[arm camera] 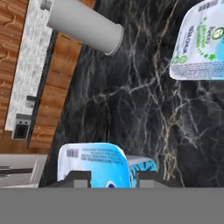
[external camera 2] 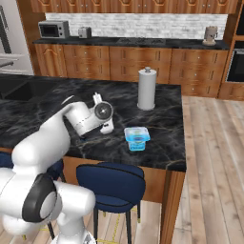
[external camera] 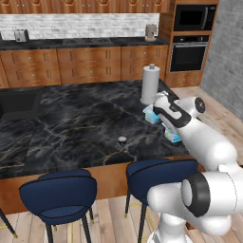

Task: Stack the yogurt containers by placing the smaller containers on top of the larger containers.

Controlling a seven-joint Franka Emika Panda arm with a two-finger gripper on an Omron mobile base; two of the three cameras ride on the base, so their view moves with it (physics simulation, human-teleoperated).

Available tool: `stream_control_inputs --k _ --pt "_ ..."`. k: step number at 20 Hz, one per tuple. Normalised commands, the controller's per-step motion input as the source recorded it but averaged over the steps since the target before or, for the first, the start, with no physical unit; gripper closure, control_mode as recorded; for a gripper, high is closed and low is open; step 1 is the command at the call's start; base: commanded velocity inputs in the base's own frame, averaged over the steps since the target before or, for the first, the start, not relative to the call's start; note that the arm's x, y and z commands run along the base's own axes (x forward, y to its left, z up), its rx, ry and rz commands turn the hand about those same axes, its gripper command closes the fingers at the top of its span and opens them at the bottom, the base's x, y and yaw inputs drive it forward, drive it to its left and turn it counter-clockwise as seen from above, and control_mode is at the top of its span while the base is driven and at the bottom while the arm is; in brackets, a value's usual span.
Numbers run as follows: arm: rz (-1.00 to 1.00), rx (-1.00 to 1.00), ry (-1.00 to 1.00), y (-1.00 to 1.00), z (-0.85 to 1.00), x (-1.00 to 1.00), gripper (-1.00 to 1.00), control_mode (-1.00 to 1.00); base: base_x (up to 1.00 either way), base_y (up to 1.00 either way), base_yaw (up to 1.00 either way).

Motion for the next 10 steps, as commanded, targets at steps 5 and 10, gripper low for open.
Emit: stream_control_inputs --k 5,10 --pt "0.03 0.02 0.00 -0.41 0.24 -0.41 1.00 -1.00 0.00 0.00 0.00" --pt "0.04 0.01 0.00 -0.41 0.08 -0.29 1.00 -1.00 0.00 0.00 0.00"
